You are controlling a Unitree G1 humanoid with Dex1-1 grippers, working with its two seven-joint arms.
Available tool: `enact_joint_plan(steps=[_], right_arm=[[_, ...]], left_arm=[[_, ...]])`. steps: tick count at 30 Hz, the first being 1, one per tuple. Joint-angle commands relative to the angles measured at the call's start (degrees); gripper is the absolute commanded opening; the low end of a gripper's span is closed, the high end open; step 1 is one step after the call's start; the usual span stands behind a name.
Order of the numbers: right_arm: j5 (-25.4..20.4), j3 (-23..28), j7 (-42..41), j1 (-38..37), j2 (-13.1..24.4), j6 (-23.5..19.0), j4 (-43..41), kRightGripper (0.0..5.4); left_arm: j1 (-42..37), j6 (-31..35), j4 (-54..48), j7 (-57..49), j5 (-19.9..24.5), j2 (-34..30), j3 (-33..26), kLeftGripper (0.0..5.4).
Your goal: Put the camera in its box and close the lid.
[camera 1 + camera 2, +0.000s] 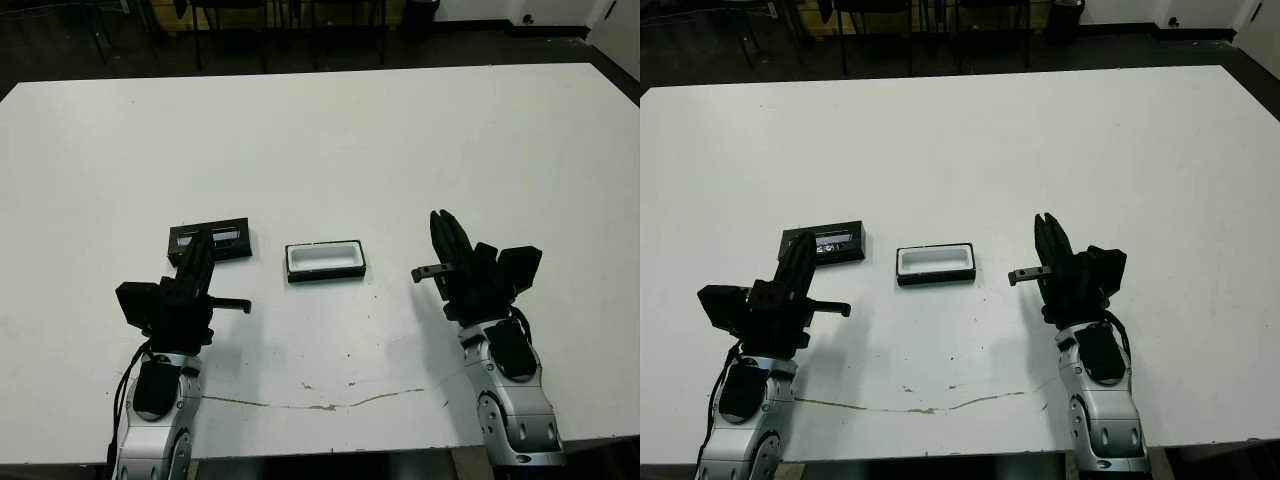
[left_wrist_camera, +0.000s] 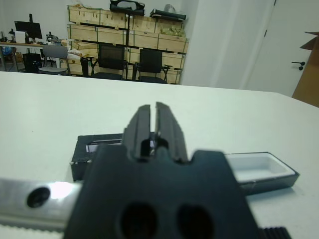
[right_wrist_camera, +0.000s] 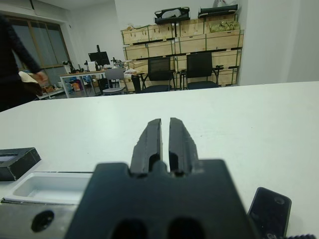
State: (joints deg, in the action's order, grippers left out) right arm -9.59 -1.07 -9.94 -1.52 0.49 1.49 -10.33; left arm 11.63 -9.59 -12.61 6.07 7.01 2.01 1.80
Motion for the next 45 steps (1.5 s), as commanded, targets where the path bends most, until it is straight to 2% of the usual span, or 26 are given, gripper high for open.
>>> enact_joint_plan(steps=[1,11,15,20,23,26,31,33,36,38,42,45], right_arm=[[0.1,0.1,0.1,-0.6,0.4,-0.8,0.3,0.00],[0.6,0.2,0.5,-0.2,0.8,-2.6,-0.5,0.00],[-0.7,0.9,-0.4,-0.4,1.0,-2.0,-0.5,0.00],[-0.3,1.1,-0.7,-2.5,1.7,-0.8,-3.0,0.00],[-0.2,1.6,0.2,-6.6,3.1,-5.3,-10.2,0.00],[-4.0,3.6,-1.9,-10.1,4.8,-7.2,-15.2,0.00],[-9.1,9.9,-3.2,-14.1,9.0,-11.5,-21.2,0.00],[-12.0,13.5,-4.7,-13.7,10.5,-11.3,-20.0,0.00],[-14.9,18.7,-8.7,-11.7,14.2,-10.2,-15.5,0.00],[-15.3,21.1,-11.0,-10.0,17.5,-10.2,-12.3,0.00],[-15.5,23.2,-14.9,-6.5,23.4,-11.1,-6.1,0.00],[-14.9,22.9,-18.5,-3.8,28.4,-13.0,-1.7,0.00]], left_arm=[[0.8,0.8,0.2,-0.2,-0.1,-0.3,-0.1,0.02],[-0.2,1.1,0.7,-0.5,-0.2,-0.1,0.0,0.02],[0.1,0.8,0.9,-0.6,-0.3,0.1,0.2,0.02],[0.5,-0.6,1.2,-0.4,-0.5,0.0,0.3,0.02],[1.0,-0.8,1.1,-0.3,-0.2,0.1,0.4,0.02],[1.3,-0.9,1.1,-0.4,-0.5,0.1,0.5,0.02],[1.4,-1.0,1.3,-0.4,-0.6,0.0,0.7,0.02],[1.4,-1.0,1.5,-0.2,-0.3,0.0,0.7,0.02],[1.5,-1.1,1.7,0.0,-0.2,-0.1,0.7,0.02],[1.5,-1.0,1.7,0.0,-0.3,-0.2,0.7,0.02],[1.6,-0.9,1.5,0.1,-0.4,-0.3,0.5,0.02],[1.4,-1.3,1.6,0.0,-0.6,-0.4,0.5,0.02]])
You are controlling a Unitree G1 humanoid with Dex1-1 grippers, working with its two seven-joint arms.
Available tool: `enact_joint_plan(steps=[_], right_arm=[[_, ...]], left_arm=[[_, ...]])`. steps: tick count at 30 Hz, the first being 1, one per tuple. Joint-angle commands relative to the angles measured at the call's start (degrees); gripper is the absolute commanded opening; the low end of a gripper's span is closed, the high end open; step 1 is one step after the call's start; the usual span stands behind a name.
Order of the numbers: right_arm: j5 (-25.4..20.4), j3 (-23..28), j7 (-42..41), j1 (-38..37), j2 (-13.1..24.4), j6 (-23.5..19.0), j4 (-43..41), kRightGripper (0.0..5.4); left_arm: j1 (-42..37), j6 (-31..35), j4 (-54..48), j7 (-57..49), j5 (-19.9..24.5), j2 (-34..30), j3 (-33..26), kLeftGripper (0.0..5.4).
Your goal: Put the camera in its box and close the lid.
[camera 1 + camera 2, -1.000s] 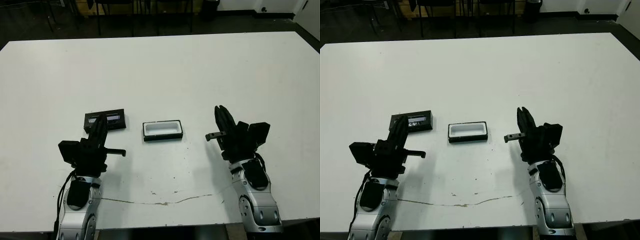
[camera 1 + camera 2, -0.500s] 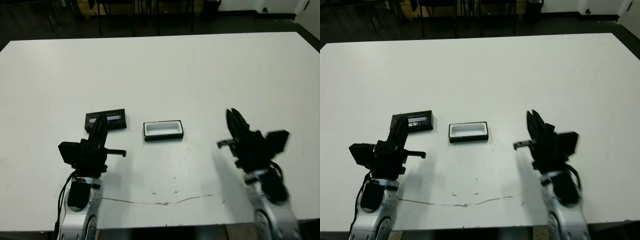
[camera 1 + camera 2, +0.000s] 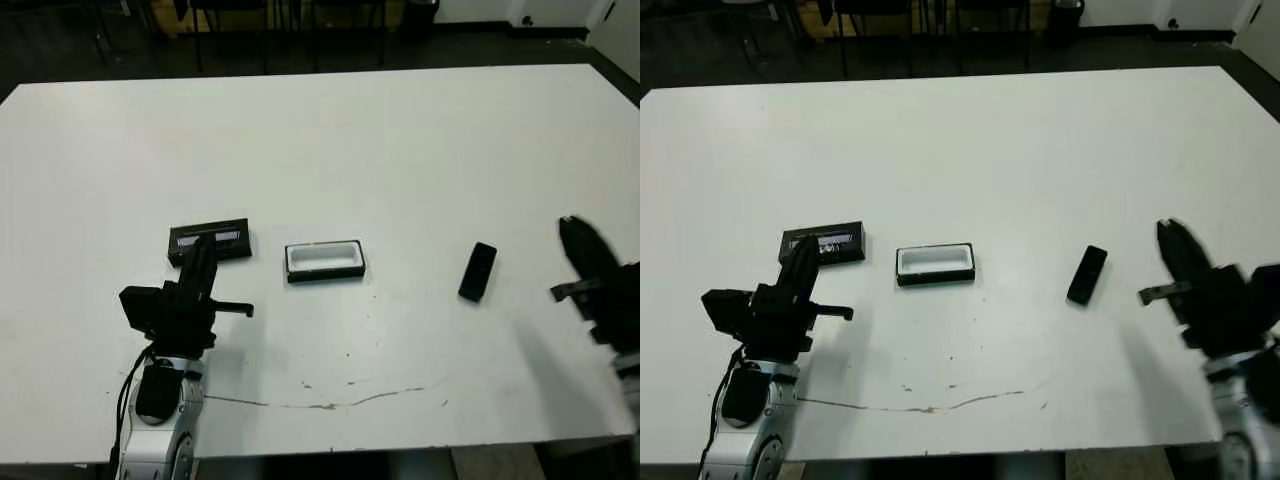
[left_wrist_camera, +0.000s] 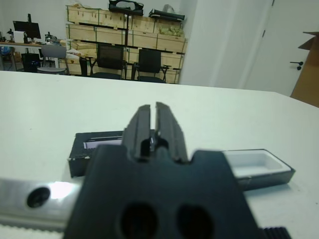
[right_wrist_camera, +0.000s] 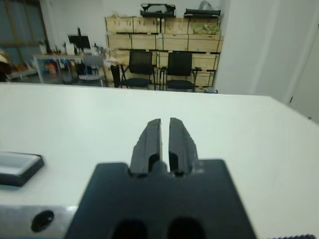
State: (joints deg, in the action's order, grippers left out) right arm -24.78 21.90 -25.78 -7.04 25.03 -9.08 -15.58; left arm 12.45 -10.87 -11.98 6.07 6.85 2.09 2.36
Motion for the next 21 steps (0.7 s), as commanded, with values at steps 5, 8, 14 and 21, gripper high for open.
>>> enact_joint_plan(steps=[5,8,14,21], right_arm=[[-0.1,-2.7,-12.8,6.7,10.9,-4.6,11.5,0.00],[0.3,-5.6,-18.9,10.3,14.3,-6.7,16.9,0.00],[3.0,-11.9,-29.1,16.3,18.3,-7.5,25.3,0.00],[11.4,-16.5,-27.2,15.3,24.1,-12.0,17.7,0.00]], left_arm=[[0.4,0.9,0.5,0.1,-0.1,-0.5,-0.2,0.02],[0.3,1.0,0.4,0.1,-0.1,-0.5,-0.1,0.02],[-0.1,1.0,0.6,0.8,0.3,-0.8,-0.3,0.02],[0.1,1.5,0.1,0.6,0.1,-0.7,-0.4,0.02]])
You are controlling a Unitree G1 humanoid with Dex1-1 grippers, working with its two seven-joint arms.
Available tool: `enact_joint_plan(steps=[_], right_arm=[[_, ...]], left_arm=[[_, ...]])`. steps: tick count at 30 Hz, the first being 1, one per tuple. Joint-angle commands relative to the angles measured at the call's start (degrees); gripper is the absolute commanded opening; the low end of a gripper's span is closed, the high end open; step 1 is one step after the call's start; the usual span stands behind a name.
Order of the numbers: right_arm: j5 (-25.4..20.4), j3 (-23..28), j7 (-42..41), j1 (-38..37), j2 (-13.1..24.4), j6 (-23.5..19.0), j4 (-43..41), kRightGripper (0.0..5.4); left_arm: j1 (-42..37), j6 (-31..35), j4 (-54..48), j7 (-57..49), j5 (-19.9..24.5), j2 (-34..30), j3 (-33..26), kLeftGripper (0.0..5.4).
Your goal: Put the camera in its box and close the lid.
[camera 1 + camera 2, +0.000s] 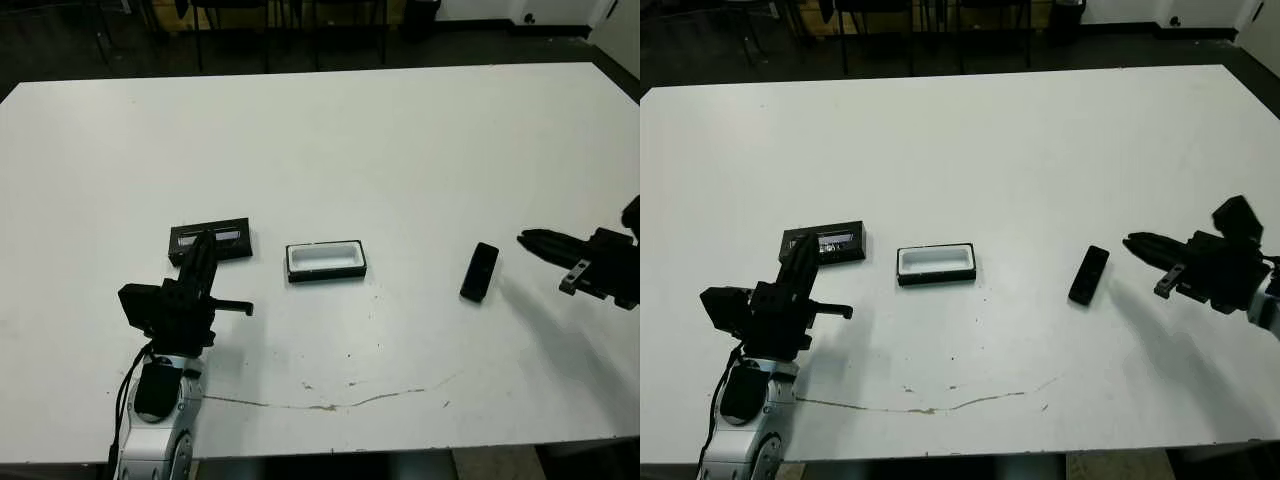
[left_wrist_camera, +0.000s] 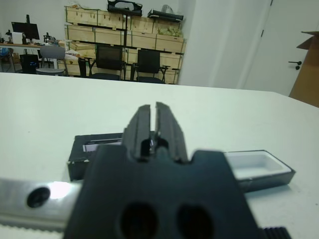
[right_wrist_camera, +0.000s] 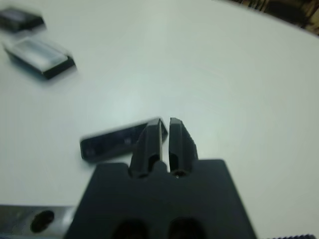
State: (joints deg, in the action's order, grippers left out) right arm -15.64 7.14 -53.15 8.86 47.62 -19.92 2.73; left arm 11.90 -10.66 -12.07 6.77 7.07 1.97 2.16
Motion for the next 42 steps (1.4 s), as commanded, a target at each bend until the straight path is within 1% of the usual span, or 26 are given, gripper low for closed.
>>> enact_joint_plan(steps=[1,4,6,8,12,17,19,22,25,27,31,34,39,42], right_arm=[[2.8,-2.3,-0.1,-0.3,1.6,-0.7,0.1,0.00],[3.9,-3.2,-0.6,0.2,0.9,1.4,2.8,0.00],[4.5,-3.8,-0.4,0.5,1.0,0.8,3.1,0.00],[5.6,-4.5,-0.5,0.6,1.0,2.6,3.8,0.00],[6.4,-5.3,-0.5,1.0,0.9,1.4,4.4,0.00],[7.5,-6.3,-0.6,1.2,0.3,2.9,5.7,0.00],[8.1,-7.0,-0.6,1.5,-0.2,4.5,7.1,0.00],[9.0,-8.1,-0.1,1.8,-0.7,4.1,7.3,0.00],[9.4,-9.1,-0.5,2.5,-1.8,4.8,8.8,0.00],[9.3,-9.5,-0.7,3.0,-2.7,6.0,10.1,0.00],[10.9,-11.1,-0.1,4.0,-3.9,9.1,11.9,0.00],[10.8,-11.8,-0.4,5.1,-4.7,8.1,12.8,0.00],[11.9,-13.4,0.3,6.3,-5.5,6.0,13.0,0.00],[12.1,-13.8,1.0,6.7,-6.2,5.6,13.2,0.00]], left_arm=[[0.7,1.5,0.1,-0.1,0.0,-0.6,-0.2,0.02],[0.7,1.8,0.0,-0.3,-0.2,-0.5,-0.3,0.02],[0.8,1.9,-0.1,-0.2,0.1,-0.4,-0.3,0.02],[0.8,1.8,0.0,-0.2,0.0,-0.5,-0.3,0.02],[1.0,1.5,-0.1,-0.3,-0.8,-0.7,-0.2,0.02],[1.3,1.8,-0.2,-0.2,-0.1,-0.4,-0.2,0.02],[1.5,1.5,-0.1,-0.1,0.0,-0.4,-0.2,0.02],[1.6,1.3,-0.1,0.0,-0.3,-0.6,-0.1,0.02],[1.8,0.7,-0.1,-0.2,-0.8,-0.6,-0.1,0.02],[1.9,0.8,-0.2,-0.3,-0.7,-0.5,-0.2,0.02],[2.0,0.3,0.2,-0.2,-0.9,-0.6,-0.3,0.02],[2.1,0.4,0.2,-0.2,-0.6,-0.6,-0.3,0.02],[2.3,0.5,0.1,-0.1,-0.1,-0.4,-0.3,0.02],[2.4,0.5,0.0,-0.1,-0.4,-0.5,-0.2,0.02]])
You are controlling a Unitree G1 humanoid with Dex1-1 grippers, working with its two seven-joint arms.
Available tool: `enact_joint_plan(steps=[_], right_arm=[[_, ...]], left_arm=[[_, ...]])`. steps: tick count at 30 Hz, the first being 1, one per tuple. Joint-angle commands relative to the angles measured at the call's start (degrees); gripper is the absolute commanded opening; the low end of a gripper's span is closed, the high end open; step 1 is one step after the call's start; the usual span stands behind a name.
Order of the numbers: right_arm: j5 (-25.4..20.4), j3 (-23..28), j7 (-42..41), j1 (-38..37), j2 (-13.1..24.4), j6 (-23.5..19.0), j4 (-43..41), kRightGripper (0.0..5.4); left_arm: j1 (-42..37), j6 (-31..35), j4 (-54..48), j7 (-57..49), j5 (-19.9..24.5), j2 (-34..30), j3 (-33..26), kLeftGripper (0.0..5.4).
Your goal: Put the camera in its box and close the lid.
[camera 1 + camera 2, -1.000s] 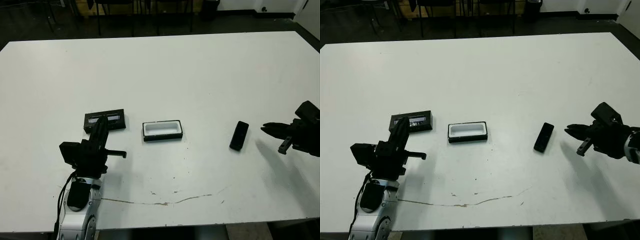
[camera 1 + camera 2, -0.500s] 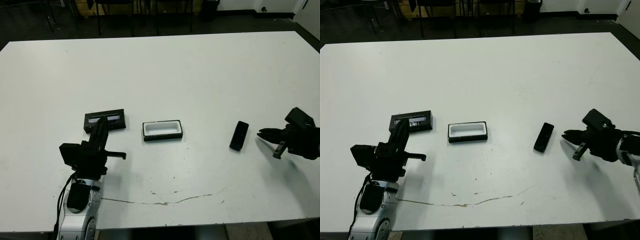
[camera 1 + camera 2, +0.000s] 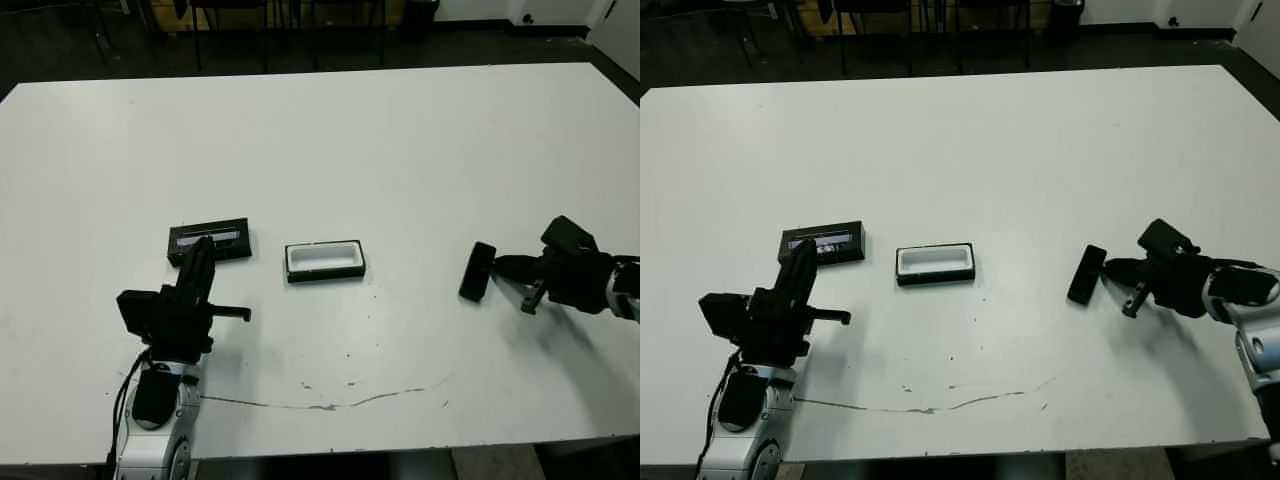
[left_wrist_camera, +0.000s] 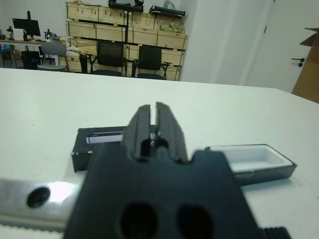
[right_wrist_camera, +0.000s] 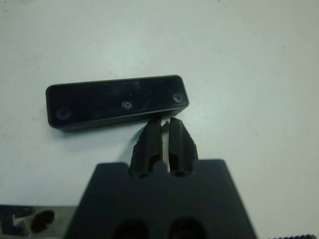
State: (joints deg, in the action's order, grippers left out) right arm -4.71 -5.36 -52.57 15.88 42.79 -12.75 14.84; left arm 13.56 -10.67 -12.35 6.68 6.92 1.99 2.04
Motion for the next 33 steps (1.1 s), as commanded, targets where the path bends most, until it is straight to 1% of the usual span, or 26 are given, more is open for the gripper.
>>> enact_joint_plan(steps=[1,2,6,8,10,12,15,17,20,23,28,31,33], right_arm=[[1.1,-1.3,0.5,-0.1,-1.8,-1.6,1.5,0.00],[0.9,-1.4,0.8,0.1,-2.1,-2.0,1.8,0.00],[1.5,-1.9,1.5,0.8,-3.4,-0.3,3.0,0.00],[1.7,-2.3,1.8,1.2,-3.8,-1.4,2.4,0.00],[2.3,-2.7,2.3,1.4,-4.2,-0.8,1.8,0.00],[1.4,-2.6,1.6,2.1,-4.9,-0.8,2.6,0.00],[1.5,-3.2,1.6,3.1,-5.9,-1.8,3.3,0.00],[2.2,-3.7,2.2,3.4,-6.2,-1.7,2.9,0.00],[2.1,-4.5,1.3,4.7,-7.0,-1.2,4.1,0.00],[2.4,-5.3,0.9,5.7,-7.5,0.2,5.3,0.00],[2.9,-5.9,1.9,6.0,-8.0,-2.5,4.0,0.00],[4.3,-6.5,2.3,5.7,-7.6,-0.2,3.6,0.00],[4.3,-6.3,2.1,5.9,-7.8,-0.5,4.2,0.00]], left_arm=[[0.8,0.4,0.3,0.0,-0.3,-0.6,-0.1,0.02],[0.8,0.2,0.4,0.0,-0.3,-0.6,-0.1,0.02],[0.8,-0.1,0.6,-0.2,-0.6,-0.5,-0.1,0.02],[0.9,0.1,0.6,-0.2,-0.4,-0.4,-0.1,0.02],[1.0,0.5,0.2,-0.1,-0.1,-0.5,-0.1,0.02],[1.0,1.1,0.0,-0.1,0.1,-0.4,-0.1,0.02],[0.9,1.2,0.0,-0.2,0.1,-0.3,0.0,0.02],[0.8,0.7,0.2,-0.2,-0.3,-0.4,0.1,0.02],[0.8,0.9,0.1,-0.3,-0.5,-0.3,0.2,0.02],[0.8,1.3,0.0,-0.1,-0.1,-0.4,0.3,0.02],[0.7,0.5,0.4,-0.1,-0.3,-0.4,0.5,0.02],[0.9,1.4,-0.1,-0.3,-0.4,-0.2,0.6,0.02],[0.9,1.2,0.0,-0.4,-0.5,-0.2,0.7,0.02]])
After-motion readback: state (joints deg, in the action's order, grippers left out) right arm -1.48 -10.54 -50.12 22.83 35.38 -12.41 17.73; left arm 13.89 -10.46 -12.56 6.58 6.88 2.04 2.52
